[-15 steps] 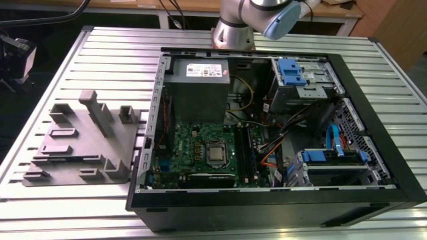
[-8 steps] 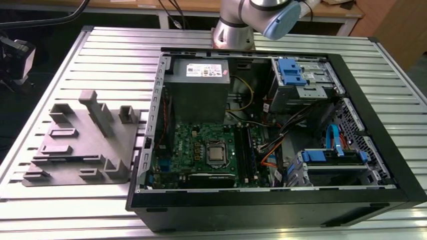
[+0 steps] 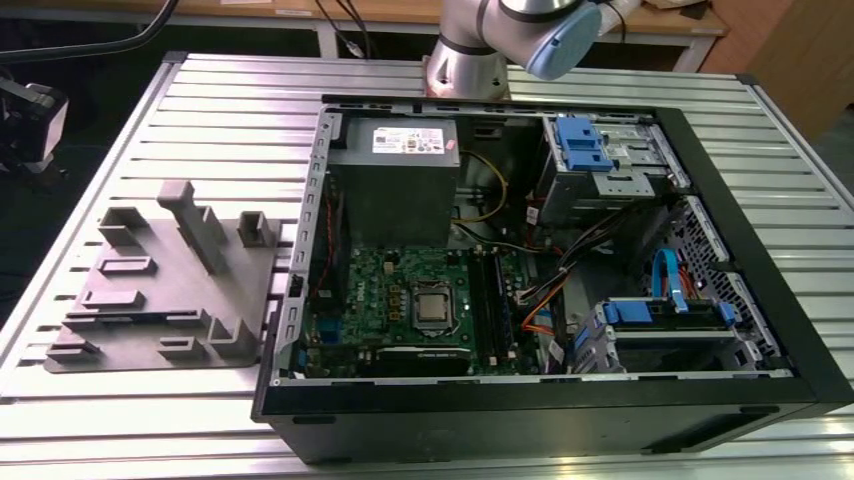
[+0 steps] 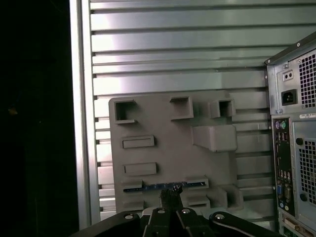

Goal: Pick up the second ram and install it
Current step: 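Reach for the second ram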

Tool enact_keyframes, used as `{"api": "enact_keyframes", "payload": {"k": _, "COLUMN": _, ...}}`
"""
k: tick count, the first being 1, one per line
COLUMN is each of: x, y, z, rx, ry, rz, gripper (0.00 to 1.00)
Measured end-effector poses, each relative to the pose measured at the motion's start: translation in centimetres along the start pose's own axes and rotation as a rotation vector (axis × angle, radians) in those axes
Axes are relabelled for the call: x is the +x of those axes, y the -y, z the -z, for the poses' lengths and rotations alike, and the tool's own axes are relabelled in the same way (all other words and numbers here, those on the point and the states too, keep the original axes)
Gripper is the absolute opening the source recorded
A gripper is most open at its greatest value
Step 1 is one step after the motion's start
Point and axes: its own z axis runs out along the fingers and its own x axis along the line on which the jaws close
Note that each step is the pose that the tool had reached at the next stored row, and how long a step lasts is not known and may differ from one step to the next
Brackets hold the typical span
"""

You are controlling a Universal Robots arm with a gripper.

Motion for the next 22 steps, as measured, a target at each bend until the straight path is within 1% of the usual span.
{"api": "enact_keyframes", "payload": {"k": 3, "x": 0.09, "y": 0.1, "z": -0.29, "rx": 0.0001, "ry": -0.0001, "rz": 0.0, "gripper": 0.07}}
{"api": "enact_keyframes", "payload": {"k": 14, "x": 0.13, "y": 0.62, "z": -2.26, "rx": 0.0001, "ry": -0.0001, "rz": 0.0, "gripper": 0.07}}
{"api": "enact_keyframes", "payload": {"k": 22, "x": 0.14, "y": 1.35, "z": -3.69, "rx": 0.0, "ry": 0.0, "rz": 0.0, "gripper": 0.07}}
